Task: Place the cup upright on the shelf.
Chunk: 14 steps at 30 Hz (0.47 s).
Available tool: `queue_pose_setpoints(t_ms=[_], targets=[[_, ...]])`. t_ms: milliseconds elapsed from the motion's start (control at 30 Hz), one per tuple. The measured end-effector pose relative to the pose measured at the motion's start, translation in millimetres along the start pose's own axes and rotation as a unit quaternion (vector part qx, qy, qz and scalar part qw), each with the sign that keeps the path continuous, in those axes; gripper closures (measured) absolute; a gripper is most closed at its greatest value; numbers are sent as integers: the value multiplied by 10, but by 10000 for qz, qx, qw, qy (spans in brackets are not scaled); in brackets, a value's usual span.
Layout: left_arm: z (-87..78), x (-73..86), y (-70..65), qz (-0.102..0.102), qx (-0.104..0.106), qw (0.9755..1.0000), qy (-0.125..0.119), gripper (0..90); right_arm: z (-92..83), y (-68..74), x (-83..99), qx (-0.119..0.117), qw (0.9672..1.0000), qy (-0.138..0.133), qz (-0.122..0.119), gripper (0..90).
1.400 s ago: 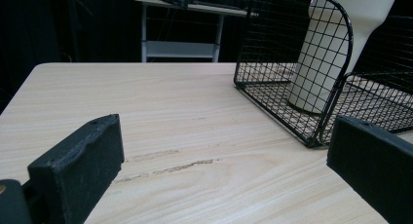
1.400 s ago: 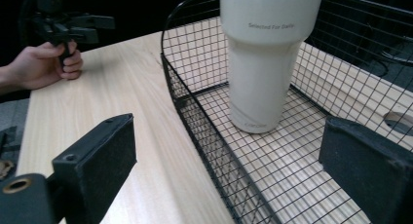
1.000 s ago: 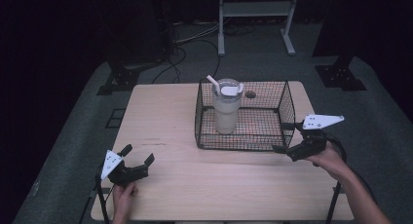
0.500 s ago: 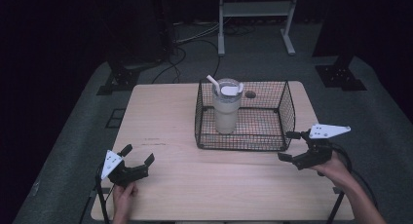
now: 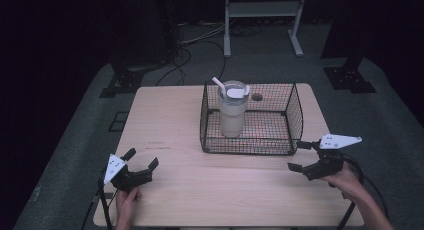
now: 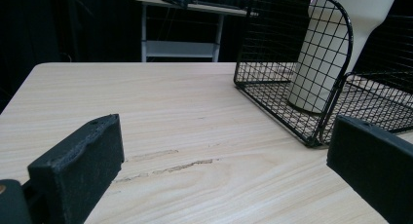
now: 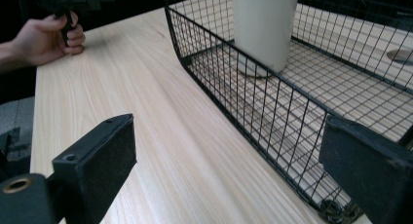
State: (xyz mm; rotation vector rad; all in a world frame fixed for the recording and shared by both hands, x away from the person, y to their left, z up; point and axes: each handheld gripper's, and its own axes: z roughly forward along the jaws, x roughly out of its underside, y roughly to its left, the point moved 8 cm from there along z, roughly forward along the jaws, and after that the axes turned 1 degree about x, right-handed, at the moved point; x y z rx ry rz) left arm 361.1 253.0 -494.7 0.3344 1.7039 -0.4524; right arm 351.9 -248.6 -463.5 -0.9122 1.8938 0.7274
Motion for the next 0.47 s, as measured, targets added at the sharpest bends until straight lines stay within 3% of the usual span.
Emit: queue_pose_setpoints(t_ms=[467], targets=[[1,0,5,-35,0,10000,-4,0,-14,28,229,25,9999,12,160,58]])
